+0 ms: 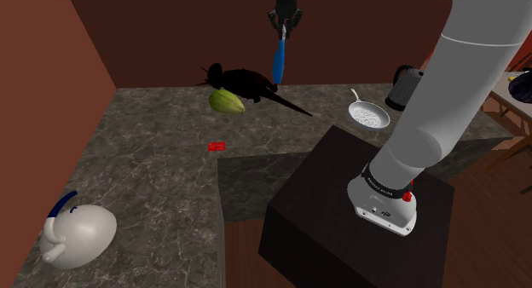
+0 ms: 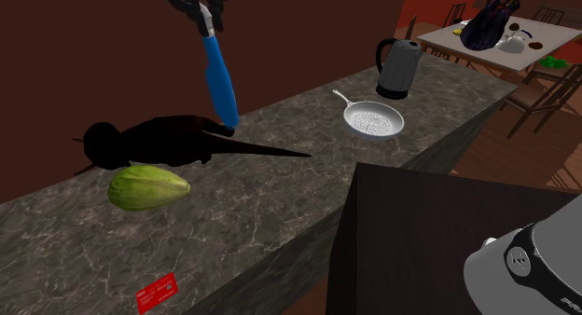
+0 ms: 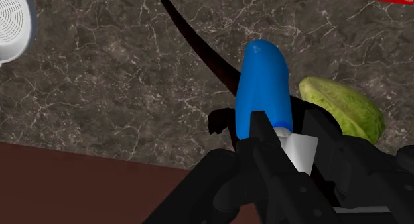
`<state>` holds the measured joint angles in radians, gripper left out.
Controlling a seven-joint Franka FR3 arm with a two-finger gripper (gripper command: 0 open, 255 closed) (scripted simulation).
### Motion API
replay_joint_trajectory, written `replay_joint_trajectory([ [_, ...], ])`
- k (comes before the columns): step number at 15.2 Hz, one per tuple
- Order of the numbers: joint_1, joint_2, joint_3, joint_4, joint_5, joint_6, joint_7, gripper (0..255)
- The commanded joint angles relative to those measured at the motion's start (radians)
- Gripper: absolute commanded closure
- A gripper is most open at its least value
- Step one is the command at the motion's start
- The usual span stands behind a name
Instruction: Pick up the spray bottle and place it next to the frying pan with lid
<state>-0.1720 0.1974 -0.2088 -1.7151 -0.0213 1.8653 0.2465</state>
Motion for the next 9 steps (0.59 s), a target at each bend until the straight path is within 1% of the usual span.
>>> replay_joint_trajectory([
  [1,0.001,-0.002,0.001,0.026,0.0,-0.029,0.001,255],
  [6,0.001,-0.008,0.0,0.082,-0.001,-0.09,-0.001,255],
  [9,-0.024,-0.08,-0.022,-0.013,-0.016,-0.063,-0.046,255],
])
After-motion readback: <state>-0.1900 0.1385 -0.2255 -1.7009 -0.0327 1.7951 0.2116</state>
